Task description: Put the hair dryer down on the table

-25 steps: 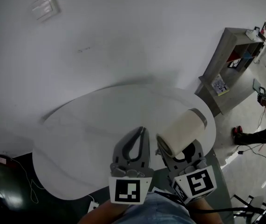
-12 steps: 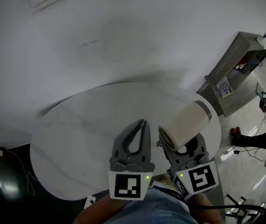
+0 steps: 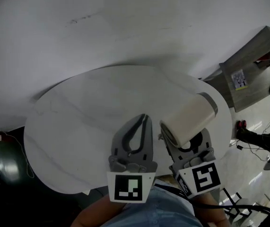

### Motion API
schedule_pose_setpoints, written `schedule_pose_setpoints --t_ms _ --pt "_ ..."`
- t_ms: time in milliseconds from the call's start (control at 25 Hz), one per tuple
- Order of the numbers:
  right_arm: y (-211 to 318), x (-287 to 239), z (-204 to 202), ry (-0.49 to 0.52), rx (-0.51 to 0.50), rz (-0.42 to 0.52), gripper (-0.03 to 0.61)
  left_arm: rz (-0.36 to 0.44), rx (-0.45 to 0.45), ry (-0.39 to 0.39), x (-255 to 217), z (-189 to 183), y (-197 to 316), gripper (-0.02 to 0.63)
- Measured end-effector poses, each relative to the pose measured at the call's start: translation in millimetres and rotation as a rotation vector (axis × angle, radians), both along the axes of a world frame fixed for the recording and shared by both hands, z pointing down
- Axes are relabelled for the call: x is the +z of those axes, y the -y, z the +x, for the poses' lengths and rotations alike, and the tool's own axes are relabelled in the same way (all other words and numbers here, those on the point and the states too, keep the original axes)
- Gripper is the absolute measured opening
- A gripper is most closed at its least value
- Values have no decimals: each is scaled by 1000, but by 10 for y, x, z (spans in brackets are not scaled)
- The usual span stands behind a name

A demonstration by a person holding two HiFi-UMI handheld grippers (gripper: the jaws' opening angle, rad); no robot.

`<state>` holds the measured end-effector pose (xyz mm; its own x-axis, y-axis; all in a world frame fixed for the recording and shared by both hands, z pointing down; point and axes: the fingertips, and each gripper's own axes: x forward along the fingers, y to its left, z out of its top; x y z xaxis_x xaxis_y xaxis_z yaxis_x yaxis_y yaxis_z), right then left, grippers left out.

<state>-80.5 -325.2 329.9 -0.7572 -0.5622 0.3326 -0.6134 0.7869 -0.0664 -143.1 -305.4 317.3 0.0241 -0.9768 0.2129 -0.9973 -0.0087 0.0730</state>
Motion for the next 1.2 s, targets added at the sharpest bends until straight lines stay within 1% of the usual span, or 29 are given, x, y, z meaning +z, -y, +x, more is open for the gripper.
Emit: schedule_pose_setpoints --t_ms 200,440,600,840,1000,1200 --pt "196 355 -67 -33 -18 -57 224 -52 -19 -8 286 -61 162 17" --pt "292 688 -211 -69 -52 -119 224 -109 -38 -4 579 -195 262 17" --pt "330 794 -310 -80 -81 -135 224 -142 -71 -43 732 -294 294 17" --pt "425 892 -497 -76 -115 -145 223 -174 -109 -68 882 -447 346 17" --pt "471 973 -611 -91 -143 -163 224 -175 -134 -67 944 -569 385 17" --pt "560 1139 -705 -163 -164 -195 224 -198 -167 -83 1054 -678 421 17"
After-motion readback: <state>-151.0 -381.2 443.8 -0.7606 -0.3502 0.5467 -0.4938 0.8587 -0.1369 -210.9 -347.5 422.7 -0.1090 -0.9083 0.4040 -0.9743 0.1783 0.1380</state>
